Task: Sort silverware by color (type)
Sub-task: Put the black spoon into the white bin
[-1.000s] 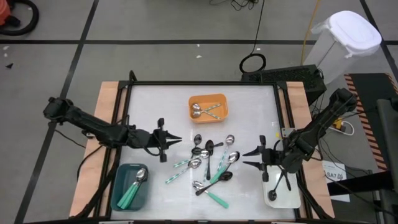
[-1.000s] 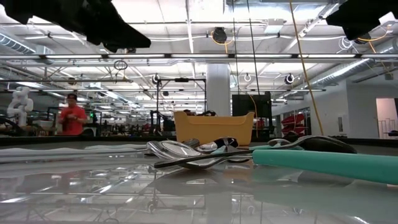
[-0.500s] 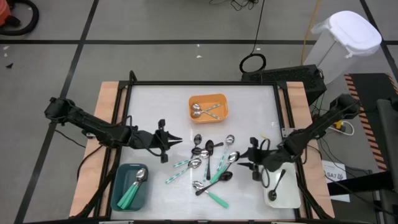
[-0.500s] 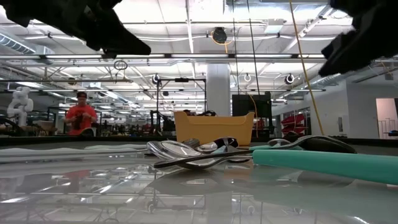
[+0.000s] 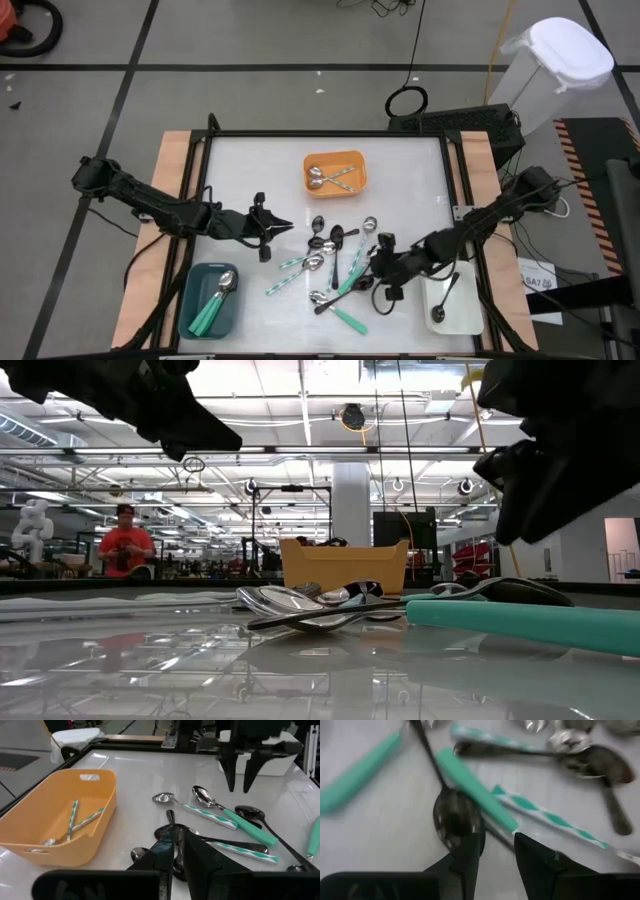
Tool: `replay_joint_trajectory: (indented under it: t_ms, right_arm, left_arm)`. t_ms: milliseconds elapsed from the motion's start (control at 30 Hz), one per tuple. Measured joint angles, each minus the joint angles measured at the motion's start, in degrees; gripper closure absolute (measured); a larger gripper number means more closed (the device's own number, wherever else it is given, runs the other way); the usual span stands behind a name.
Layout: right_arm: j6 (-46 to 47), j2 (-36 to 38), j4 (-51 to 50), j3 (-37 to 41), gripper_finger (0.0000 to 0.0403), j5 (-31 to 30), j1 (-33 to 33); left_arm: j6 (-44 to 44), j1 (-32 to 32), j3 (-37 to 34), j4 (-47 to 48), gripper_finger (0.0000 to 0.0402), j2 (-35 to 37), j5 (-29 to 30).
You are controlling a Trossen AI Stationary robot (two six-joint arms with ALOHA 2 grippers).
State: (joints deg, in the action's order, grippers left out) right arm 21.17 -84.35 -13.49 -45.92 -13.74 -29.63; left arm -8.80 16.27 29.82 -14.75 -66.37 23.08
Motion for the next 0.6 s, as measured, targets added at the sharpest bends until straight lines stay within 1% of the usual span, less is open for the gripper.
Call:
replay_joint_trajectory:
  t_ms: [133, 300, 467, 600]
  right_arm:
    - [-1.8, -3.9, -2.2, -3.0, 0.0282, 2.0, 0.0]
    - [-4.1, -6.6, -1.4, -4.4, 0.0278, 2.1, 0.0]
    - [-5.6, -8.4, -1.2, -5.5, 0.0247, 3.4, 0.1]
    - [-8.5, -10.6, -0.7, -7.9, 0.0216, 3.3, 0.1]
  left_arm:
    - [-1.0, 0.0, 0.0, 1.0, 0.0362, 0.0, 0.0]
    - [-4.5, 0.0, 0.0, 4.2, 0.0362, 0.0, 0.0]
    - [-7.6, 0.2, 0.0, 6.7, 0.0362, 0.0, -0.1]
    - [-7.6, 0.9, 0.0, 6.5, 0.0362, 0.0, -0.1]
